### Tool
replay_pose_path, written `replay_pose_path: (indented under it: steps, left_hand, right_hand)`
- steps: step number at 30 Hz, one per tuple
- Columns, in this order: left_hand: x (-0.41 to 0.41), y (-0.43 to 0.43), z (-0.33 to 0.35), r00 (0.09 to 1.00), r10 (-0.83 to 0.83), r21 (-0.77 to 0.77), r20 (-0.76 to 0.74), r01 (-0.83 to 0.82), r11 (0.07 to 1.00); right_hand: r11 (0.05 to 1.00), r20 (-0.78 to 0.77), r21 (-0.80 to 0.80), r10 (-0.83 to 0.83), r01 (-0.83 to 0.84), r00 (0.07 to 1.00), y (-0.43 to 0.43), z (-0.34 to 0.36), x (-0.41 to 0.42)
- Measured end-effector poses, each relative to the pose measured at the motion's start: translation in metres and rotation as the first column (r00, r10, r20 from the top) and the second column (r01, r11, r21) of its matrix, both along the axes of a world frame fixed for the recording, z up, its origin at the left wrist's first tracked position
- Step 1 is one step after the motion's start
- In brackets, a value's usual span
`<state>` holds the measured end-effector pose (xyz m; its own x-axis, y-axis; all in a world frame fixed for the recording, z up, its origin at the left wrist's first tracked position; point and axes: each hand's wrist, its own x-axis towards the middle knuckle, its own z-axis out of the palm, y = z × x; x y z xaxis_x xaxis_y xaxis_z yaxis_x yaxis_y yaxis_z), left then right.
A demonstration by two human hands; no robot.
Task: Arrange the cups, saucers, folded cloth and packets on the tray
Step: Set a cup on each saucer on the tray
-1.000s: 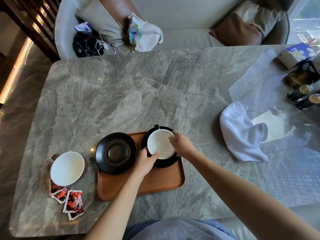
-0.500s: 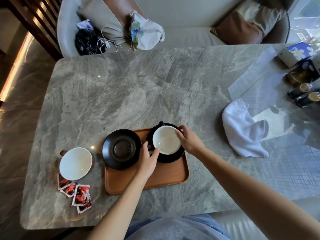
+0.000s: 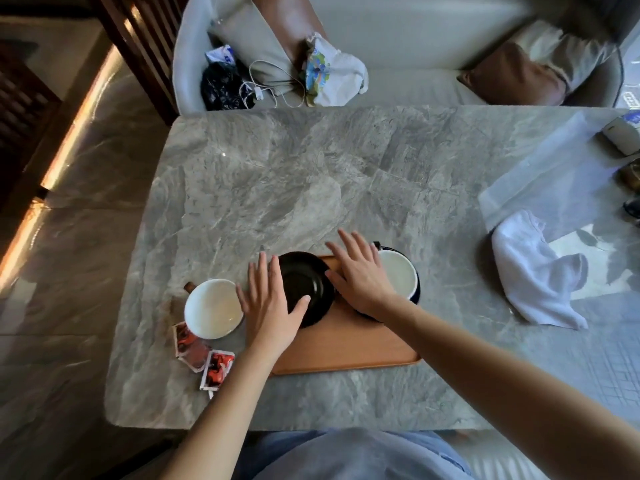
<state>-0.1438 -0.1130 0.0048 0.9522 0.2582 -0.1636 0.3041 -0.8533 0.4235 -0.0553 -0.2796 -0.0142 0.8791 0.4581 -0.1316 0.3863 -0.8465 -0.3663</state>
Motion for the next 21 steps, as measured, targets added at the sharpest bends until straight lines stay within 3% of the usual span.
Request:
replay_pose_path:
  steps: [10,18,21]
  left_hand:
    - [-0.038,0.093,-0.017,0.970,0.240,-0.002,-0.035,-0.240,0.971]
    - [-0.057,0.129,-0.035,0.955,0.286,-0.040,-0.078,-0.290,0.956]
    - [-0.059,0.138,-0.041,0.952,0.285,-0.161,-0.110,-0.300,0.940]
  right_hand:
    - [0.961,-0.046,-0.067,0.267,-0.270,0.963,0.118,0.005,-0.028]
    - [0.905,-0.140,-0.116,0.393,-0.409,0.909,0.170,-0.004,-0.036]
    - [0.901,-0.202,-0.118,0.391,-0.418,0.898,0.180,-0.006,-0.035]
